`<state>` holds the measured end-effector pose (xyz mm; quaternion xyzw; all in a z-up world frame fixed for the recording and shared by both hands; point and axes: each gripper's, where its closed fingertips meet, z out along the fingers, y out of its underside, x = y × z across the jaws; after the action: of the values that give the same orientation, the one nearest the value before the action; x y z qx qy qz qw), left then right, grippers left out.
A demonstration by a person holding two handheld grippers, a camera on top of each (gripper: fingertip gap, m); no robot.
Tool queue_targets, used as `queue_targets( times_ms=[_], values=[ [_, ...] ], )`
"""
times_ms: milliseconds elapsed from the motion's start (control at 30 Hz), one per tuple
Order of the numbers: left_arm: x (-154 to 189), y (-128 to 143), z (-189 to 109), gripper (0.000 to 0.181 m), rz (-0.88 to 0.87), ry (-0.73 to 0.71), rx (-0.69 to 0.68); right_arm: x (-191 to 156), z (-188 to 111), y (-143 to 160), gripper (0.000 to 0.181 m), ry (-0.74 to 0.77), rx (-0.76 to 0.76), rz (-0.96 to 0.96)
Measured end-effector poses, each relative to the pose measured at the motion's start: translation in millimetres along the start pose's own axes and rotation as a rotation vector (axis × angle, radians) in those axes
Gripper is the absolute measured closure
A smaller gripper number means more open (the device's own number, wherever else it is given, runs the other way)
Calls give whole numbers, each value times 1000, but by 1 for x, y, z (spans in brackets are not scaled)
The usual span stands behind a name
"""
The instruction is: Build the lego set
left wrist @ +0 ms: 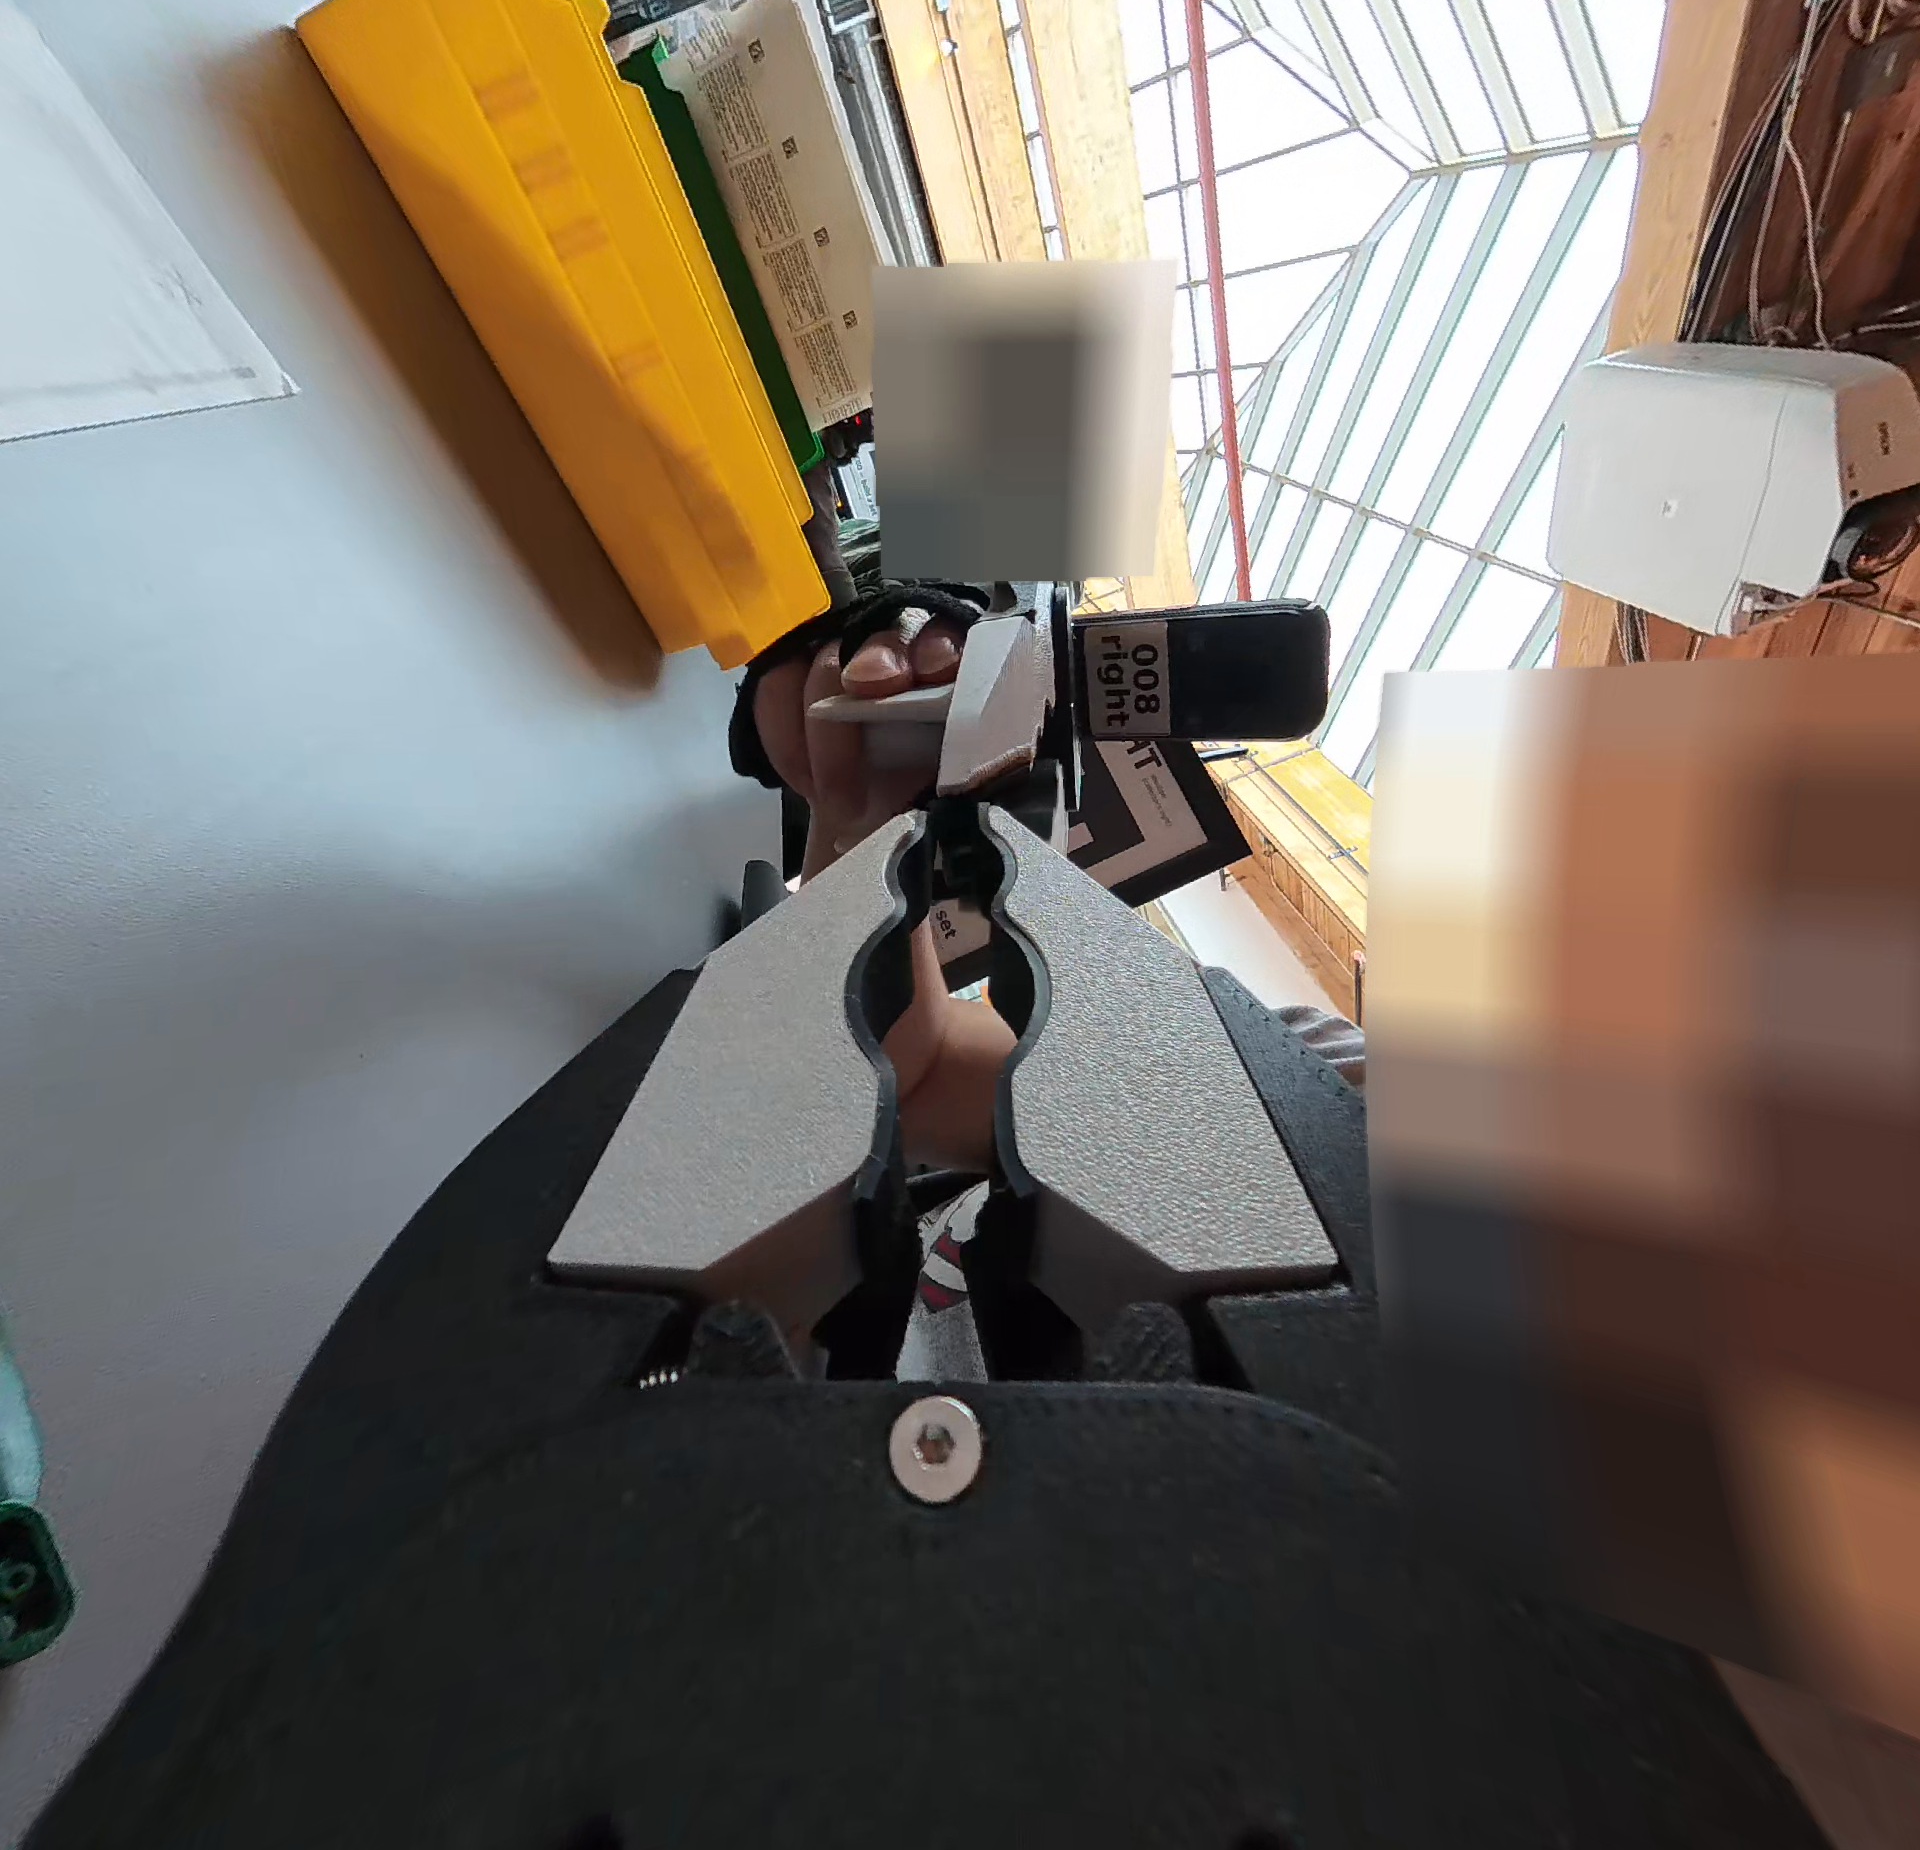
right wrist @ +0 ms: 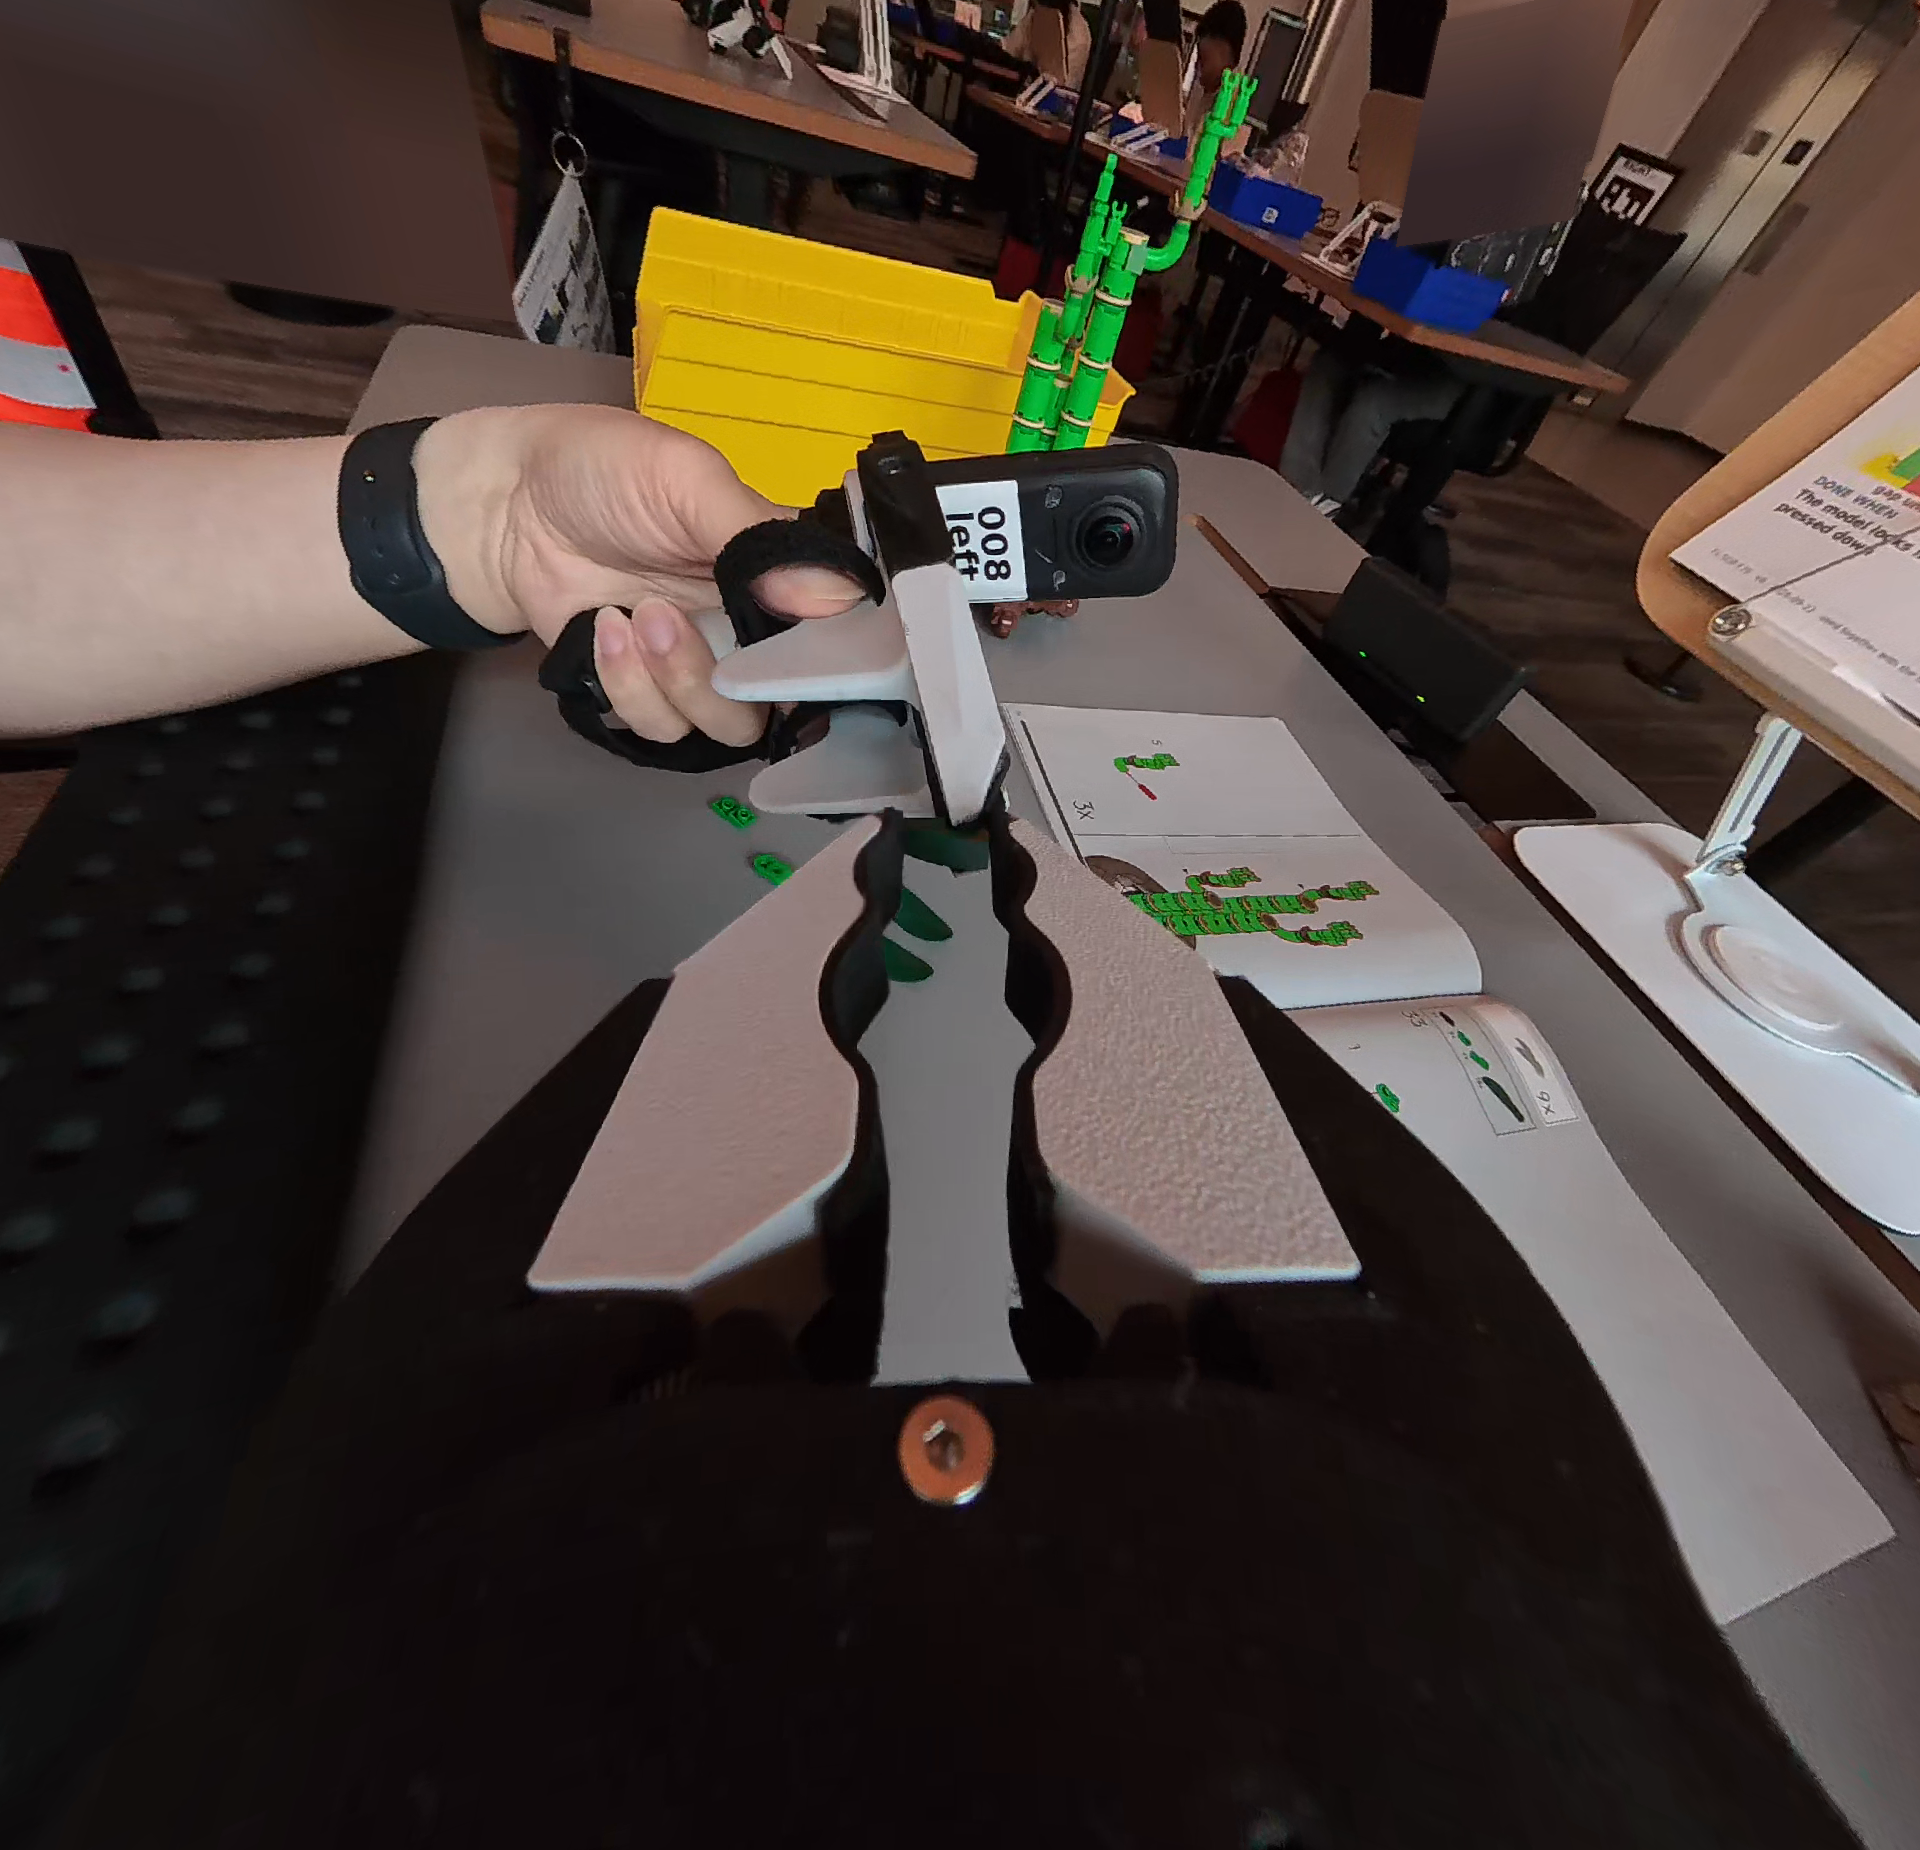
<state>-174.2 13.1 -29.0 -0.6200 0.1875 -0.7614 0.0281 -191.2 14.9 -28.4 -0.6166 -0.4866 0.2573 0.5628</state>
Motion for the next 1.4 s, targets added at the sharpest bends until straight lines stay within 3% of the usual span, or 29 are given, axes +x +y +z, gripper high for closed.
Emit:
queue_targets(
  times_ms=[33, 200, 333, 433, 633, 767, 1000, 1167, 1400],
  values=[
    [1, 0, 0, 177, 0, 3, 0, 0, 0, -1, 166, 0, 5, 2],
    [7, -14, -17, 170, 54, -61, 52, 2, 2, 5, 167, 2, -25, 31],
    [-7, -37, -68, 160, 264, -422, 159, -2, 15, 53, 167, -9, -279, 50],
    [-16, -27, -101, 156, 399, -665, 58, -8, 24, 85, 166, -34, -438, 57],
    [-62, 13, -163, 155, 502, -1018, -225, -15, 30, 111, 166, -64, -540, 49],
    [-73, 41, -166, 157, 506, -980, -346, -15, 30, 120, 166, -70, -568, 49],
    [-68, 57, -163, 162, 563, -908, -383, -15, 28, 128, 159, -85, -585, 70],
    [-72, 65, -163, 153, 569, -901, -401, -6, 14, 123, 146, -71, -572, 57],
    [-77, 72, -168, 150, 617, -941, -404, 64, -52, 80, 149, 180, -265, 234]
  ],
)
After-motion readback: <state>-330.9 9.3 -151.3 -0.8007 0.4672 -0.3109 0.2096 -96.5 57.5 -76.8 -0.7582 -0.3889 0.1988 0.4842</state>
